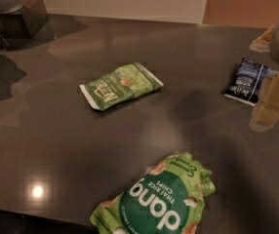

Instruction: Pick green rice chip bag

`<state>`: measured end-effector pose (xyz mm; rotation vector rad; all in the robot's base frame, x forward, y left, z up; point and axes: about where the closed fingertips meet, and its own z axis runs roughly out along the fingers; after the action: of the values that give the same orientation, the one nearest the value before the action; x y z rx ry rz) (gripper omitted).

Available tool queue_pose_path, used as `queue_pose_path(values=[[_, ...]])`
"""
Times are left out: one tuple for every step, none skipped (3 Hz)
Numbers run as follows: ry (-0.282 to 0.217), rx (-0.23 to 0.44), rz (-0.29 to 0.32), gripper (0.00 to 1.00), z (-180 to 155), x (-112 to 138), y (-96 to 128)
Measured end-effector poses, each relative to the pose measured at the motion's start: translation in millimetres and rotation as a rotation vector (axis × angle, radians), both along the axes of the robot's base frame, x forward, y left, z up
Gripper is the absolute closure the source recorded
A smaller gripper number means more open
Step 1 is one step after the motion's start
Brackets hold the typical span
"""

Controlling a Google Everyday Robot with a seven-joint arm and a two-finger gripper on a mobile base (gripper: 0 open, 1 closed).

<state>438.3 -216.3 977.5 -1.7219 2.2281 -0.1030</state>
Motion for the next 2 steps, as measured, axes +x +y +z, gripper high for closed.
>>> queue_pose_path(values=[[0.000,0.000,0.000,0.00,0,0,0],[0.018,0.008,0.076,0.00,-3,-12,13]])
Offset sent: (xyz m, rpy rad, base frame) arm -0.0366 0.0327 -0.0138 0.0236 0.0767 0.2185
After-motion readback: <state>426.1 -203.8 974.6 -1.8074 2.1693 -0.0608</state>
